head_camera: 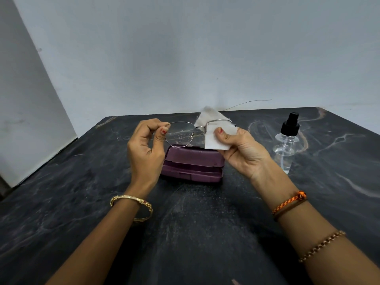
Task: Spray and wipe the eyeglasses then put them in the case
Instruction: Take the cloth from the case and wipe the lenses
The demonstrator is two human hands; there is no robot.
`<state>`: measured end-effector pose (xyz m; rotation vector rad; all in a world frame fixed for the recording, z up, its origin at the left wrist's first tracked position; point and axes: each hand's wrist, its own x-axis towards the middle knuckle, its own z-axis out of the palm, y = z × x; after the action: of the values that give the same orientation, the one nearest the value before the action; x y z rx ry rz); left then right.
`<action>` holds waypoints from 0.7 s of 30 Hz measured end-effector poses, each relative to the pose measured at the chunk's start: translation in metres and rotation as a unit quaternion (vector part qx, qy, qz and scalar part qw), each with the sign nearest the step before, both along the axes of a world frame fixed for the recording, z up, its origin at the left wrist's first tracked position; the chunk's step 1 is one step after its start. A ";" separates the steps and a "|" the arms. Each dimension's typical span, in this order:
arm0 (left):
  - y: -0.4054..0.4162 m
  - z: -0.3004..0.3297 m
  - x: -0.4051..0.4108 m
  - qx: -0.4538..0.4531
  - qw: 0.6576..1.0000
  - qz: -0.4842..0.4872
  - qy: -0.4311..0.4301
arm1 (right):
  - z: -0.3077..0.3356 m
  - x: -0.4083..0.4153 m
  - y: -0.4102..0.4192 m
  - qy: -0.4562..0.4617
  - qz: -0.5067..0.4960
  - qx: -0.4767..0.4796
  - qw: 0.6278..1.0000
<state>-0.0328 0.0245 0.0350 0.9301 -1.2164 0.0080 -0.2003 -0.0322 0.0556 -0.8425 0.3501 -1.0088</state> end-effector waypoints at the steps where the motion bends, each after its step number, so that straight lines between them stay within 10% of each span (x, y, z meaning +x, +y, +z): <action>1: 0.000 0.000 0.001 0.000 1.000 0.000 -0.001 | 0.000 0.000 0.000 0.007 0.003 0.002 1.000; 21: 0.004 -0.003 -0.005 -0.006 0.992 0.046 -0.114 | -0.010 0.004 -0.002 -0.010 -0.040 0.038 0.998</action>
<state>-0.0380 0.0284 0.0315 0.9940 -1.3817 0.1999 -0.1963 -0.0343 0.0457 -0.7547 0.4048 -1.0713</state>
